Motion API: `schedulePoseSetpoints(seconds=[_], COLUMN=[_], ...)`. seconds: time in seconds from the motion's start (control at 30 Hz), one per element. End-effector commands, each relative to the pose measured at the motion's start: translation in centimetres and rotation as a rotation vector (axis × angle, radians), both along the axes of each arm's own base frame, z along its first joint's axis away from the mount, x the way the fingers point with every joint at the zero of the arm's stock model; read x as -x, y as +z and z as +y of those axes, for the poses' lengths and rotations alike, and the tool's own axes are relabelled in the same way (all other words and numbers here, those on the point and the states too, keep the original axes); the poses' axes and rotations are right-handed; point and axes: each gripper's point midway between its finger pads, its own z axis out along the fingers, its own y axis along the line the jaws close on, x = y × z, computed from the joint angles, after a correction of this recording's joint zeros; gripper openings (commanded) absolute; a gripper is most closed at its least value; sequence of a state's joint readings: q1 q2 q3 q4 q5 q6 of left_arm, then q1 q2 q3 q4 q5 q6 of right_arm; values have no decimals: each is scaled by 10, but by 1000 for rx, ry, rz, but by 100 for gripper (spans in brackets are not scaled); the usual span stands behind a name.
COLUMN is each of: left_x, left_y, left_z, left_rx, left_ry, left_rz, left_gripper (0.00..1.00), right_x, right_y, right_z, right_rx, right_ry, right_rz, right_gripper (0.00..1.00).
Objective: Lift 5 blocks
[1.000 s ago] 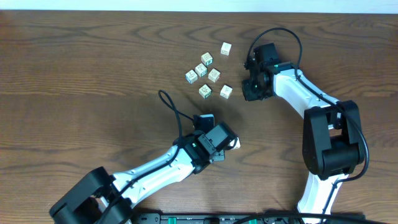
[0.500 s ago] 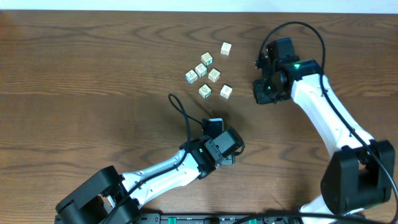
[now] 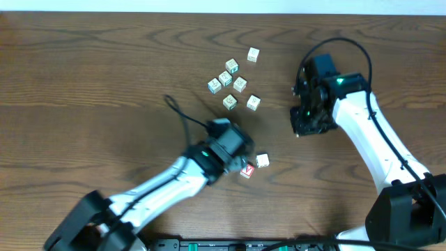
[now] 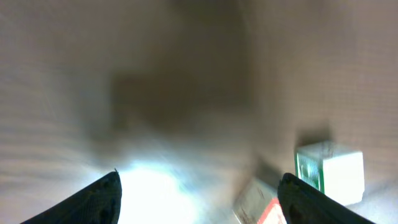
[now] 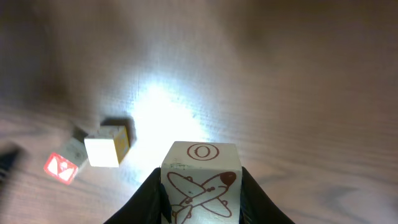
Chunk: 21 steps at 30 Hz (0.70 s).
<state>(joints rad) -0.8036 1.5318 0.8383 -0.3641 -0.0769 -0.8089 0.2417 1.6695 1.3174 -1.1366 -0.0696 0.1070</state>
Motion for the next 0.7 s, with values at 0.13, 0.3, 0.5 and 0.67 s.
schedulePoseSetpoints(seconds=[0.13,0.3,0.5,0.67], left_x=[-61,-76,-92,-98], left_y=[44,37,37,33], left_z=[54,86,95,92], left_rx=[49,46,38,42], left_ry=[57,90,90,88], left_rz=[-107,-84,-126,-138], left_gripper=[82,83,83,83], right_x=[36,46,61,61], right_y=[-53,-73,-84,-85], right_z=[19,38,46,54], right_rx=[-74,-161,-154,-152], right_ry=[4,24,49,84], right_rz=[68,73,96,76], right_gripper=[1,1,2,7])
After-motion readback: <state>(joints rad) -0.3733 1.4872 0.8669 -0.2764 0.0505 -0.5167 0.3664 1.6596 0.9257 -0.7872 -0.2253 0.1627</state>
